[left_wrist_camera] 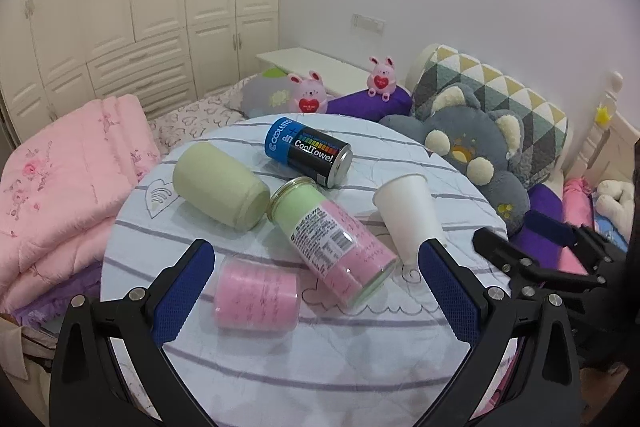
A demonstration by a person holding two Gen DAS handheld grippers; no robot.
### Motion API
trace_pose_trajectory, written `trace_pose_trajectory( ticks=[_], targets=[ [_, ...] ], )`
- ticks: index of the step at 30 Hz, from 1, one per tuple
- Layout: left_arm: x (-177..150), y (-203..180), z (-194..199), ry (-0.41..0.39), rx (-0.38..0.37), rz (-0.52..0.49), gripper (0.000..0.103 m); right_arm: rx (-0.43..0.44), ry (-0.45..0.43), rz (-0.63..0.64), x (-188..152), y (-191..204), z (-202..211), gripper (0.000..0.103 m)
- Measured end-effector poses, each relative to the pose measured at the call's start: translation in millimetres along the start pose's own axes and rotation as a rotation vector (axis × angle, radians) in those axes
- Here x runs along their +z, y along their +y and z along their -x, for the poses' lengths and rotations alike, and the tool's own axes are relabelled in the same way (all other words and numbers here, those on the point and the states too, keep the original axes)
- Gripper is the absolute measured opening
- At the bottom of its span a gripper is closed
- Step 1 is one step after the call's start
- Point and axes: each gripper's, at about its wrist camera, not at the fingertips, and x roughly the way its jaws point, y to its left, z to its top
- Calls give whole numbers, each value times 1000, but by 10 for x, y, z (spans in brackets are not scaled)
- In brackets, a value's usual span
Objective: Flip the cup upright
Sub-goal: 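Close the right gripper around the white paper cup's body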
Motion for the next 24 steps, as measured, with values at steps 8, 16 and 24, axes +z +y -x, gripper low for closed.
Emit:
trace_pose_trajectory(
  ticks=[8,16,24],
  targets=[
    [189,1,-404,64,22,7,103,58,134,-54,128,-97,-606,84],
    [234,-14,-681,98,40,8,103,146,251,-116,99,-213,-1095,84],
    [214,-71,-750,121,35,2,103,216,270,-142,60,-328,-1225,63]
  ],
)
